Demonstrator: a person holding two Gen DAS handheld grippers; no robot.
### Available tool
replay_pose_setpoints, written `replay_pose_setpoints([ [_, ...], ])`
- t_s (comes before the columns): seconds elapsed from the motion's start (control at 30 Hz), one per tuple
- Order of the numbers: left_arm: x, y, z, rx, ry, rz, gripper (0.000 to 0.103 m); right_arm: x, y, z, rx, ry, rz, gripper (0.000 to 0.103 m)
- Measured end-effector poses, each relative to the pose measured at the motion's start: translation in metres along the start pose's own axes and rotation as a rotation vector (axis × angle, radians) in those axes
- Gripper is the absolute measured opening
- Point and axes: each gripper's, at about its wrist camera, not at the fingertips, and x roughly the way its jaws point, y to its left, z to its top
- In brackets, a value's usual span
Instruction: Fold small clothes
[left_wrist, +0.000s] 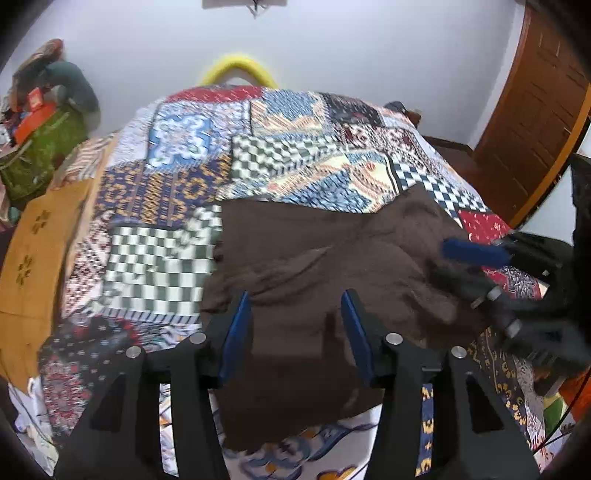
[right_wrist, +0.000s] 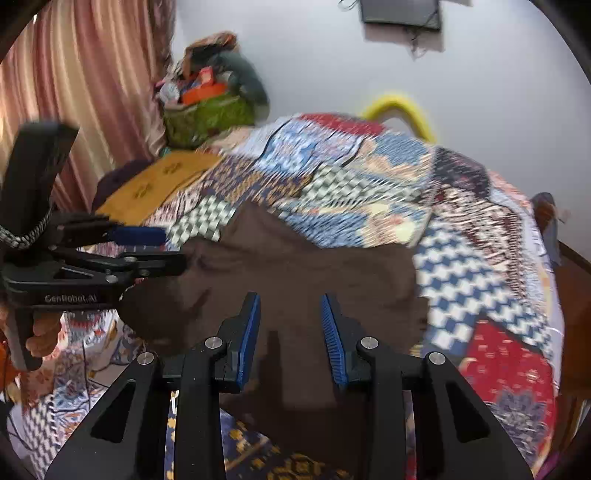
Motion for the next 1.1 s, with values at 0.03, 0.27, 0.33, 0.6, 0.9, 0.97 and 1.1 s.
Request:
replay_pose_setpoints([
  [0.03,0.008,-0.001,0.0,0.001,0.01,0.005,0.051,0.006,0.002,-0.001,-0.005,0.011,0.004,0.031],
  [0.27,0.04,0.027,-0.01,-0.036,0.029,0.053,0.066,0.03,-0.019,-0.008,0.025,0.037,-0.048,0.031],
  [0.33,0.036,0.036,-0.011,-0.05,0.023,0.069,0.066,0.025,-0.035,-0.011,0.06,0.029,-0.05,0.03],
  [0.6,0.02,0.079,-0.023,-0.094,0.044,0.186,0.066,-0.005,-0.049,-0.022,0.095,0.013,-0.109,0.031],
  [0.9,0.012,0.081,-0.03,-0.189,0.079,0.058,0.077,-0.023,-0.067,-0.04,0.183,0.042,-0.088,0.066],
  [0.97,0.019,0.078,-0.028,-0.225,0.076,0.006,0.077,-0.017,-0.07,-0.043,0.21,0.062,-0.071,0.066],
  [1.1,0.039,0.071,-0.025,-0.249,0.113,-0.064,0.077,-0.005,-0.076,-0.046,0.253,0.079,-0.03,0.066],
])
